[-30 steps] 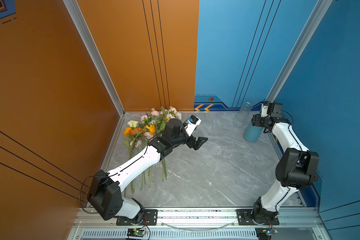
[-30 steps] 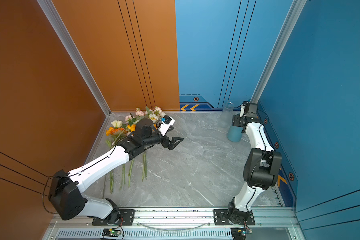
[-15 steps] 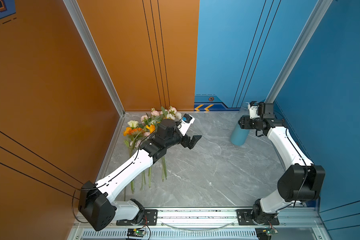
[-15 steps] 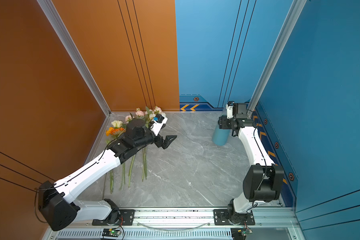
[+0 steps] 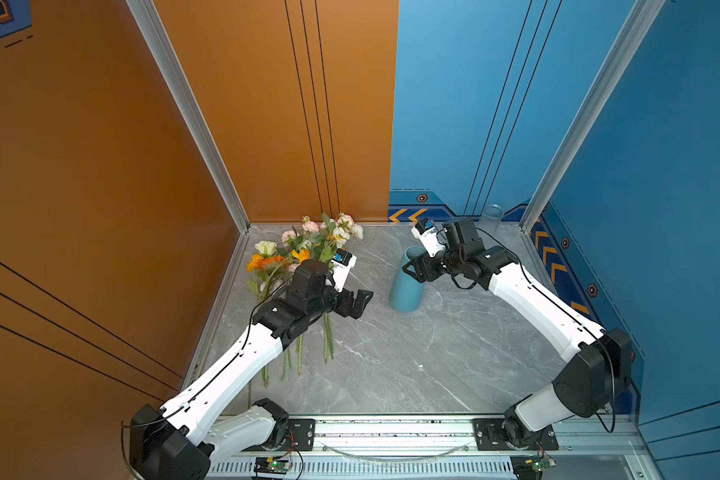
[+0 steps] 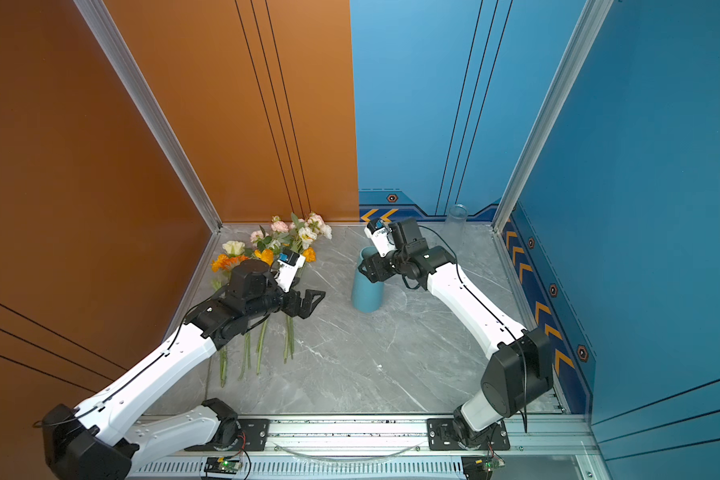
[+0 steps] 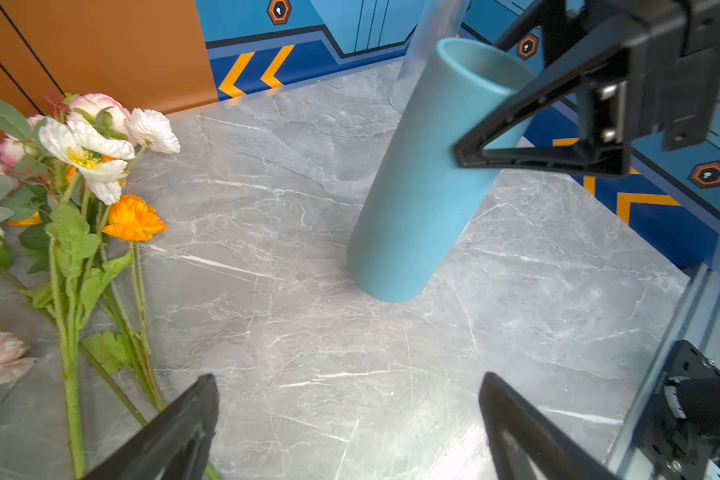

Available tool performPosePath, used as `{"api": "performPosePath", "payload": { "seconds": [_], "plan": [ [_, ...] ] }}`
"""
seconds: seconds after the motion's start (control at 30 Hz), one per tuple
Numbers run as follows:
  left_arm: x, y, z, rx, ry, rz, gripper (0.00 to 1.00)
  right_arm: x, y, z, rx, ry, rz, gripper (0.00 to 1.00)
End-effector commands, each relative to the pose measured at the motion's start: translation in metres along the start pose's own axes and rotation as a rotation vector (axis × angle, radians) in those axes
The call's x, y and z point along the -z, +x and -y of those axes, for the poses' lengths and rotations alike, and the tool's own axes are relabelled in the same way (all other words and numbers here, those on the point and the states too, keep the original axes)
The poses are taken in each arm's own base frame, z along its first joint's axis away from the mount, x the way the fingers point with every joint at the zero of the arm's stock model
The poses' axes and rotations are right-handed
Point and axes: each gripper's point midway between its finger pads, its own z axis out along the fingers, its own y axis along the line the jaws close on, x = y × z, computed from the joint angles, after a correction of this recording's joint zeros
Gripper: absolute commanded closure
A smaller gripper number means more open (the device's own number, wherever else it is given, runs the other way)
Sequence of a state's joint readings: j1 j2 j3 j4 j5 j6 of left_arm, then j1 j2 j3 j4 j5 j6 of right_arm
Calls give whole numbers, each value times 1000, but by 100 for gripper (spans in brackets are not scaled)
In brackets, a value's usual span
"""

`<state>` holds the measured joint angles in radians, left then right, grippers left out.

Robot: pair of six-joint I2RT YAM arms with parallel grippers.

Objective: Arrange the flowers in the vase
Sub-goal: 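Carry the teal vase toward the flowers with the right gripper and set it down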

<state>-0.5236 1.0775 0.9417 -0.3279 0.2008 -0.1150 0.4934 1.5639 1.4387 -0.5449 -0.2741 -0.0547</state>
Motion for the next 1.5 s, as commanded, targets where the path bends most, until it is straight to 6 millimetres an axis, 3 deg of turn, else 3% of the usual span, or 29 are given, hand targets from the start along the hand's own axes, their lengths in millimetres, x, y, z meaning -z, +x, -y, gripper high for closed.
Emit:
{"api": "performPosePath", "payload": {
  "seconds": [0.0,0.2,0.4,0.77,0.8,0.97,1.23,1.47],
  "plan": [
    [9,14,14,11,80,-26,2,6,-39,-7,82,32,158,55],
    [6,19,11,21,66,-39,2,-13,-23,-13,114,76,143,55],
    [0,23,11,31,74,-62,2,-19,-16,-20,126,69,135,54],
    [1,20,9,31,65,-55,2,-28,7,-25,152,62,84,16],
    [1,20,10,29,69,-54,2,-28,9,-25,159,63,80,1],
    [2,18,10,18,70,-50,2,-25,13,-21,165,86,77,0],
    [9,14,6,8,45,-45,2,-8,5,-22,164,89,110,0],
    [16,3,-19,89,-31,-31,2,39,-19,-28,161,78,200,0]
  ]
}}
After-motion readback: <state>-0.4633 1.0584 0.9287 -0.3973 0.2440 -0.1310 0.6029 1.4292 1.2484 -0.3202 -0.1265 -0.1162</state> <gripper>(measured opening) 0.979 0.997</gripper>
